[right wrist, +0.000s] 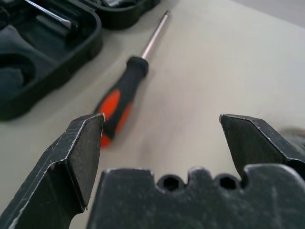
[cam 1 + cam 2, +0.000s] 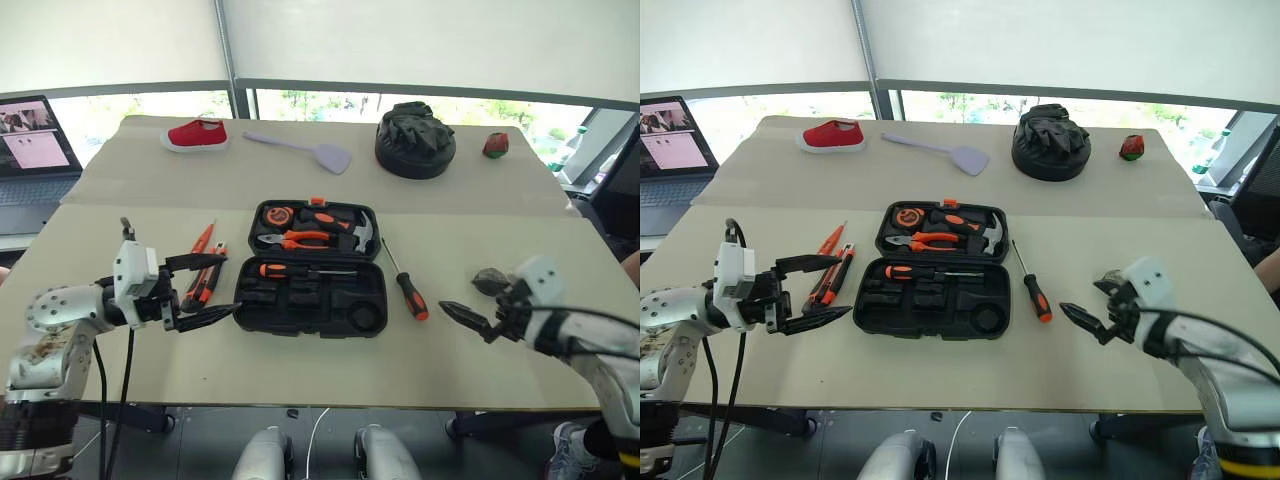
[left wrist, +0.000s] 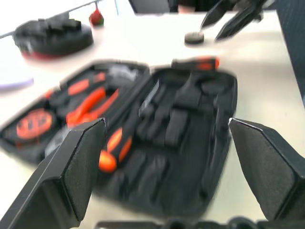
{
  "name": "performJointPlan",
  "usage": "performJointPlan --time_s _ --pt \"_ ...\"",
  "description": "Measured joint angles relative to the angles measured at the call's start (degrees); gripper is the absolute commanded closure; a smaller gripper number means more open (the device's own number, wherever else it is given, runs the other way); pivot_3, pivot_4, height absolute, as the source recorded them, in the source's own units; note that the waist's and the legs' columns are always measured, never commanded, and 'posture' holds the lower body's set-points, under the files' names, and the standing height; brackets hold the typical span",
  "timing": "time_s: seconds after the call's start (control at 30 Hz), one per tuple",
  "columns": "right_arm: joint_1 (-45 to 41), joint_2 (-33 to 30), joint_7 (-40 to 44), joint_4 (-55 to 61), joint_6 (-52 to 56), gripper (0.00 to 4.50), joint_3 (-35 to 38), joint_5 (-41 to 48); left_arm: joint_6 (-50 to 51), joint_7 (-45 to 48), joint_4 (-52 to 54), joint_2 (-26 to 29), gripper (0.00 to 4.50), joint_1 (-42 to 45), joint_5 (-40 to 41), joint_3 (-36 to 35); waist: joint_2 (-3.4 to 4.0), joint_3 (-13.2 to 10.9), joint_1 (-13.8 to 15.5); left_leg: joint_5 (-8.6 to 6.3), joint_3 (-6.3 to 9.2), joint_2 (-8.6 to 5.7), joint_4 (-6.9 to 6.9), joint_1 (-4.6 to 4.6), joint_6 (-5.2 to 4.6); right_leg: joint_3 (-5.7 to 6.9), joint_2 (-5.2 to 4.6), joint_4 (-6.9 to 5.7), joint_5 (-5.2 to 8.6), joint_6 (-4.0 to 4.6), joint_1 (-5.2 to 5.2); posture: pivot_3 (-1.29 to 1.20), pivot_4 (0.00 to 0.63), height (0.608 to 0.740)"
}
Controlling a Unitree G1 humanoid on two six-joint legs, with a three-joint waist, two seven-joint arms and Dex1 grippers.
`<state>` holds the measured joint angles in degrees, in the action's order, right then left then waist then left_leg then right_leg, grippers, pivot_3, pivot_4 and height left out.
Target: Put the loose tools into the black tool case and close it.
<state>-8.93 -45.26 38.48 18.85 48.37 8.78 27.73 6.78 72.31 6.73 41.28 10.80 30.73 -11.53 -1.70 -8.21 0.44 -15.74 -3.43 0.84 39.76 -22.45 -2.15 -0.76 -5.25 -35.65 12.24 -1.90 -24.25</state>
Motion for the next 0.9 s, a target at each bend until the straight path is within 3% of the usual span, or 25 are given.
performJointPlan --time_s 0.2,0.43,0.47,0.6,0.77,0.9 --pt "-9.3 0.0 -1.4 -4.1 13.0 0.00 -8.7 0.1 0.0 -2.4 3.9 -2.1 0.04 -1.5 -0.3 3.2 0.00 0.0 0.0 -0.01 -0.02 -0.01 0.03 -0.11 -0.03 0.00 0.00 0.23 -0.02 -0.04 0.00 0.00 0.150 0.740" --pt "-15.2 1.5 -4.6 -5.5 20.9 0.00 -13.7 -2.1 0.0 -3.5 4.3 -1.8 0.04 -3.8 -0.3 3.1 -0.03 0.0 -0.2 -0.01 0.00 0.01 0.03 -0.11 -0.03 0.03 0.02 0.25 -0.03 -0.04 0.03 0.00 0.150 0.740" --pt "-16.0 2.3 -5.2 -6.2 20.9 0.51 -14.1 -2.6 0.0 -3.7 4.4 -1.8 0.00 -4.1 -0.3 2.9 -0.07 0.0 -0.3 -0.01 0.00 0.01 0.03 -0.07 -0.03 0.02 0.02 0.25 -0.03 -0.05 0.06 0.00 0.150 0.740" --pt "-18.4 5.5 -8.4 -9.3 20.4 1.58 -15.0 -5.5 0.0 -4.5 5.3 -1.8 0.00 -4.4 -0.2 2.8 -0.27 0.2 -1.0 -0.01 -0.03 0.03 0.04 0.04 -0.03 0.01 0.03 0.29 -0.05 -0.04 0.17 0.00 0.150 0.740" --pt "-19.3 6.9 -10.3 -10.3 20.7 3.35 -14.7 -7.0 0.9 -5.3 5.4 -1.8 0.00 -4.5 0.2 2.8 -0.27 0.2 -1.4 -0.01 -0.02 0.06 0.01 0.05 -0.03 0.00 0.06 0.20 -0.06 -0.03 0.11 0.00 0.150 0.740" --pt "-19.3 7.1 -11.3 -10.9 20.3 3.46 -13.8 -7.4 1.2 -5.7 5.4 -1.9 0.00 -4.2 1.0 2.6 -0.26 0.1 -1.3 -0.01 -0.03 0.03 0.00 0.00 -0.03 0.00 0.03 0.22 -0.06 -0.03 0.08 0.00 0.150 0.740"
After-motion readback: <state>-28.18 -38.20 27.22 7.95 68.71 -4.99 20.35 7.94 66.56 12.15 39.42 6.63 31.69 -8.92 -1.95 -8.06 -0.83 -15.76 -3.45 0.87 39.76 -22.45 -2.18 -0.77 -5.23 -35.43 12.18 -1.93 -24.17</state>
